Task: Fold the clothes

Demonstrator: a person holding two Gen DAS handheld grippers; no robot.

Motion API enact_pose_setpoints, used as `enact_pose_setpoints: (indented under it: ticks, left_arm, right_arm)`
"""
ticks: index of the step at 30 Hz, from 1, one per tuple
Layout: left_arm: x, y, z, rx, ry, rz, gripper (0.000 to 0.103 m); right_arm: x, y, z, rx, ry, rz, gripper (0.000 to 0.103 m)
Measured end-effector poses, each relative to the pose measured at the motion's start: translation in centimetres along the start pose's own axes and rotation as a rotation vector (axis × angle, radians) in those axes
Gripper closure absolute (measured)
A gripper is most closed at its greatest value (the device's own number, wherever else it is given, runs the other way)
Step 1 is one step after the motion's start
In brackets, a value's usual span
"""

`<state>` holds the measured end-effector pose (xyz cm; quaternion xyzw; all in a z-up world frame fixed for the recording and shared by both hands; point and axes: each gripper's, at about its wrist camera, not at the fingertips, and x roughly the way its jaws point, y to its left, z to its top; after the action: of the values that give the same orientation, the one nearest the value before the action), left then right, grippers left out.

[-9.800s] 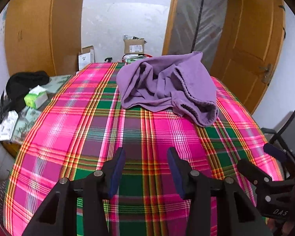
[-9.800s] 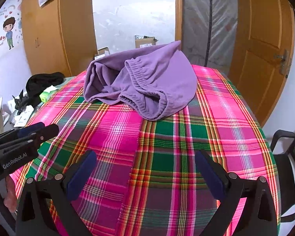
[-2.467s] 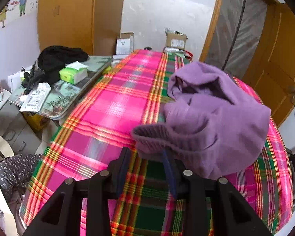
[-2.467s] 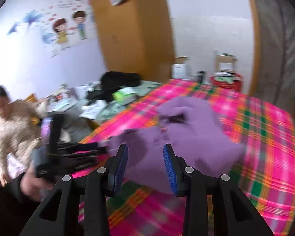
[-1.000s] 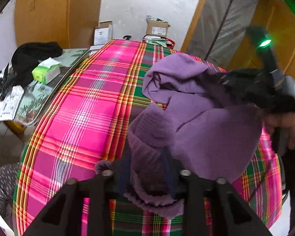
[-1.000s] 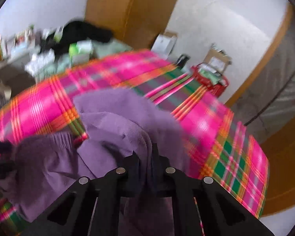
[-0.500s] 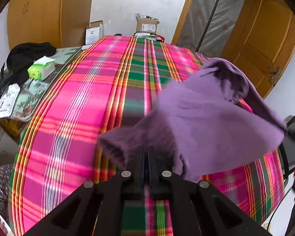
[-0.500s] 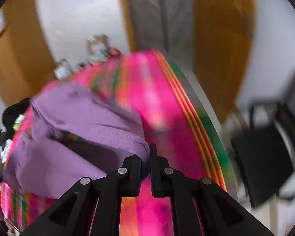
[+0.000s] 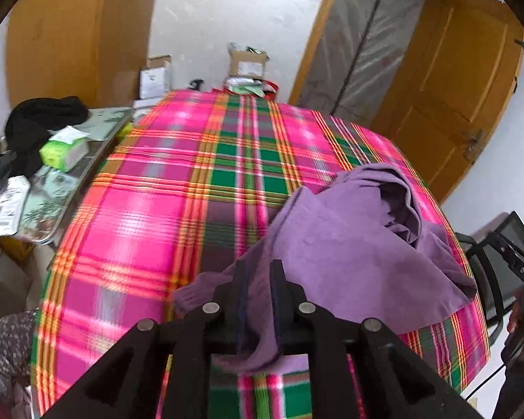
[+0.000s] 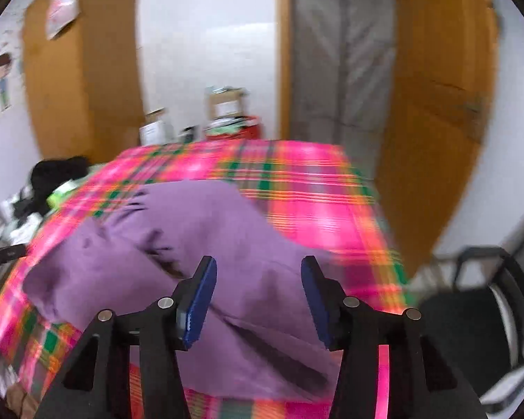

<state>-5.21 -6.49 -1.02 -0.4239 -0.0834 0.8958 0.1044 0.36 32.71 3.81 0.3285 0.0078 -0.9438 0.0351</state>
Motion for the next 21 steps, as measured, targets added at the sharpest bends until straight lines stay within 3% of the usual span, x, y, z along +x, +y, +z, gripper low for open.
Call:
enact_pose_setpoints:
  ticks: [5,10,13,18,21]
  left_arm:
    - [3.8,-1.1,1.4,0.017,0.076,-0.020,0.089]
    - [5.4,-1.8,2.0,0.026,0.107,-0.063,0.080]
    - [6.5,-1.3,2.3,0.005,0.153,-0.077,0.079]
    - [7.1,-1.1,2.4,0.001,0.163,-0.083,0.073]
    - [7.4,-0.9,2.9,0.001,0.143,-0.033,0.073]
  right_arm:
    - [5.4,5.6,2.1,-0.175,0.064,0.133,0.051]
    - [12.0,8.8,3.6,-0.279,0.159,0.157,0.051]
    - [13.8,9.4,3.8,-0.305,0.188,0.142,0.051]
    - [16.2,9.7,4.1,-0.331,0.228,0.135,0.051]
    - [16.2,9.4,4.1,-0.333,0.225,0.145,0.063]
